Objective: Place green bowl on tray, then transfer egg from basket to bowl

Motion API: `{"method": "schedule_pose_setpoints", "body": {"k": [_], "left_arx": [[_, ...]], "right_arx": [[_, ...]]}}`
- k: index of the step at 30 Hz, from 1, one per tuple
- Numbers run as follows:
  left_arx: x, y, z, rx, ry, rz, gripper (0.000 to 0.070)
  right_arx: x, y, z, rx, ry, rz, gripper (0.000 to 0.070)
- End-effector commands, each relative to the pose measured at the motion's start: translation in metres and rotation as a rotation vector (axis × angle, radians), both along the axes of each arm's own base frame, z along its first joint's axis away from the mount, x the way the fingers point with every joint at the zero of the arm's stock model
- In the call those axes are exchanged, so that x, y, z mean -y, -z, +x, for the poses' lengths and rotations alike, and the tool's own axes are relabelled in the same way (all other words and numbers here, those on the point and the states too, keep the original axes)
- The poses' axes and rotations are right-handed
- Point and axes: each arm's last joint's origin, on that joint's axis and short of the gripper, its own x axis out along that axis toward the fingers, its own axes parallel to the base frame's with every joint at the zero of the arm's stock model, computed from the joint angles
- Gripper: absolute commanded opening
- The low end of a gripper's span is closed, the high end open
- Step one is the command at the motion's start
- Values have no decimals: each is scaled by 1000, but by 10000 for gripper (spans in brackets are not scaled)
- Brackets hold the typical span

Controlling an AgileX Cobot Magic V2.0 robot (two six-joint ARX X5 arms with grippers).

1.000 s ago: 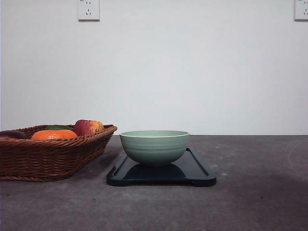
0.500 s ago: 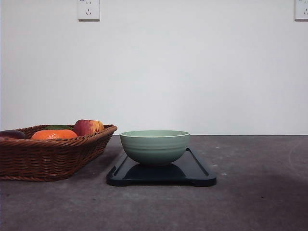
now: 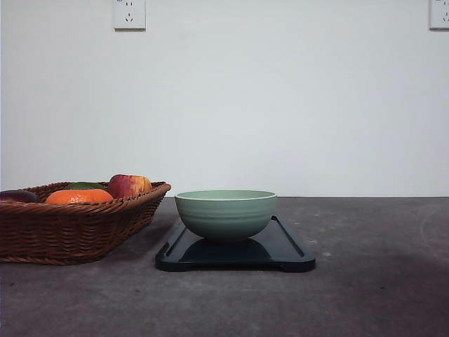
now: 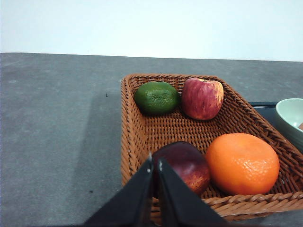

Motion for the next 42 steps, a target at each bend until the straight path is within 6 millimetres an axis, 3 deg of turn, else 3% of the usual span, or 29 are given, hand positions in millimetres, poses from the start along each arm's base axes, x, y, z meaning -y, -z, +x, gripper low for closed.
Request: {"method": "schedule_pose_setpoints", "body": {"k": [1, 42], "left_arx": [[0, 5, 1, -7, -1, 3, 13], [0, 5, 1, -7, -1, 3, 13]], "right_arx": [[0, 0, 0, 5, 0, 17, 13], [0, 0, 0, 5, 0, 17, 13]]}}
